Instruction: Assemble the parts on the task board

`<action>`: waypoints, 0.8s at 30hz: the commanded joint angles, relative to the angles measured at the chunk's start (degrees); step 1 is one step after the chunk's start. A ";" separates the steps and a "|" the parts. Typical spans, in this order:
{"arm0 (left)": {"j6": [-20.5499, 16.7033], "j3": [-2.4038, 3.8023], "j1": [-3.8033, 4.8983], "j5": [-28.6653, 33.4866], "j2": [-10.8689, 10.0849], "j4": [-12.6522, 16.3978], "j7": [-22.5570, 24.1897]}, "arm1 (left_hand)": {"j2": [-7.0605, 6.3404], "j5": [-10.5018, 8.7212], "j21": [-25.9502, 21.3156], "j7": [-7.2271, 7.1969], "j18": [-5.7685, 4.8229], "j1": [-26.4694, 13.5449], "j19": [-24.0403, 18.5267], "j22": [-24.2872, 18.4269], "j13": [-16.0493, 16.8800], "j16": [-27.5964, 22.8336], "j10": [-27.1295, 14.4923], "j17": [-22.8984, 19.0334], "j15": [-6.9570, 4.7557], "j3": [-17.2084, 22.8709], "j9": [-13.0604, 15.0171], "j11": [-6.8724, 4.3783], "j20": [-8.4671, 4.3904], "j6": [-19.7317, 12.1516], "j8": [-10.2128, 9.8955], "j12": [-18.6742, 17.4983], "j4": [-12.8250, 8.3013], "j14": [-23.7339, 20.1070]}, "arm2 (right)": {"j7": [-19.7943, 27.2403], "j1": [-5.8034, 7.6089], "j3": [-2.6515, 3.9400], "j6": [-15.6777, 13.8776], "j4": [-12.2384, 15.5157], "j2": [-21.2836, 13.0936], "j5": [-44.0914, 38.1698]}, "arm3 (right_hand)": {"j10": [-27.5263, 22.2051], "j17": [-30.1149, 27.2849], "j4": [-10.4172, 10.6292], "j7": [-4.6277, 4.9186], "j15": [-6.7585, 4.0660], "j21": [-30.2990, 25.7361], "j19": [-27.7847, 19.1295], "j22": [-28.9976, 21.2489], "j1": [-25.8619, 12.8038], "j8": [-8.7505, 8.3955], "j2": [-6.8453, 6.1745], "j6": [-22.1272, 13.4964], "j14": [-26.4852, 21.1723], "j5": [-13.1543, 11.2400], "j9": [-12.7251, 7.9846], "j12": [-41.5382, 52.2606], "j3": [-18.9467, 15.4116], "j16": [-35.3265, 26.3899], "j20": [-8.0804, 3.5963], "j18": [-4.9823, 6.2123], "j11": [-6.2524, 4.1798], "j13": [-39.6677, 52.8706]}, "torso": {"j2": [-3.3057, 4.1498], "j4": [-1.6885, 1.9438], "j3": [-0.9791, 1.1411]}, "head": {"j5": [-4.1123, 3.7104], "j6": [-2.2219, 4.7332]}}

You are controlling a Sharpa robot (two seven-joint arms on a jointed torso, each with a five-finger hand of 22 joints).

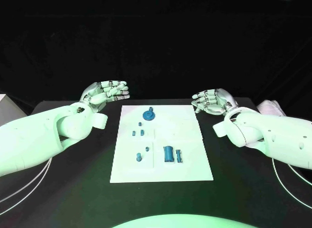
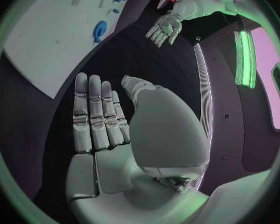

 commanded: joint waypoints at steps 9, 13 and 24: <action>-2.41 0.01 -0.29 1.13 2.12 -2.52 1.25 | 8.89 -8.12 -8.77 -9.57 -10.19 -31.13 -43.76 -3.97 -3.62 -20.17 -51.44 -12.40 -9.59 -16.91 -17.04 -11.07 -16.69 -45.37 -13.49 -12.95 -12.72 -44.08 | 2.94 -0.39 0.70 0.97 -2.59 2.19 4.92 | -59.90 -33.70 -14.77 -10.90 -4.48 -4.30 -61.05 -35.43 -31.96 -17.19 12.77 -48.90 -58.84 -9.75 -16.26 -9.87 -25.99 -25.18 -10.46 -9.77 -7.44 -26.86 | -0.85 0.11 0.13 | 0.57 1.50; -5.91 0.05 -0.89 1.21 1.85 -0.37 1.59 | 8.89 -8.12 -8.77 -9.57 -10.19 -39.69 -43.76 -3.97 -3.62 -20.17 -51.44 -12.40 -9.59 -16.91 -17.04 -11.07 -16.69 -45.37 -13.49 -12.95 -12.72 -44.08 | 4.62 -1.80 2.11 -1.96 0.60 2.08 8.42 | -59.90 -33.70 -14.77 -10.90 -4.48 -4.30 -61.05 -35.43 -40.06 -17.19 12.77 -48.90 -58.84 -9.75 -16.26 -9.87 -25.99 -25.18 -10.46 -9.77 -7.44 -26.86 | -1.41 0.13 0.44 | 0.68 3.25; -24.73 0.24 -4.07 1.63 0.44 11.22 3.45 | 8.89 -8.12 -8.77 -9.57 -10.19 -82.85 -43.76 -3.97 -3.62 -20.17 -51.44 -12.40 -9.59 -16.91 -17.04 -11.07 -16.69 -45.37 -13.49 -12.95 -12.72 -44.08 | 10.94 -7.14 7.45 -12.98 12.59 1.64 21.59 | -59.90 -33.70 -14.77 -10.90 -4.48 -4.30 -61.05 -35.43 -80.94 -17.19 12.77 -48.90 -58.84 -9.75 -16.26 -9.87 -25.99 -25.18 -10.46 -9.77 -7.44 -26.86 | -3.45 0.20 1.53 | 1.07 9.56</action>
